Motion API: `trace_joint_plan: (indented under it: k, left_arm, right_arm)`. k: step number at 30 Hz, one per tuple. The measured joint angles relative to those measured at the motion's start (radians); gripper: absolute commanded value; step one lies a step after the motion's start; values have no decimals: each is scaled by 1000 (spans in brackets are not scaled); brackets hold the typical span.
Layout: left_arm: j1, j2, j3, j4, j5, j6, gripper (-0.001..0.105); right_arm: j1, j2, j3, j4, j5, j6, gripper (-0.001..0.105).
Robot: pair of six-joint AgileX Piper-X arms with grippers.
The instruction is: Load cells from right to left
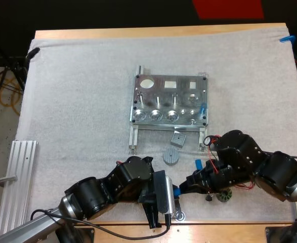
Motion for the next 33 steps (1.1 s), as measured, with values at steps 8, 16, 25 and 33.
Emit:
trace_joint_plan:
  k: [8,16,25,33]
  left_arm:
    - [0,0,0,0,0,-44,33]
    - [0,0,0,0,0,-112,65]
    - [0,-31,-81,164,-6,-124,65]
    - [0,-90,-121,352,-153,-241,65]
  right_arm:
    - [0,0,0,0,2,-4,17]
    - [0,0,0,0,22,-63,17]
    - [0,0,0,0,79,-196,17]
    - [0,0,0,10,170,-303,17]
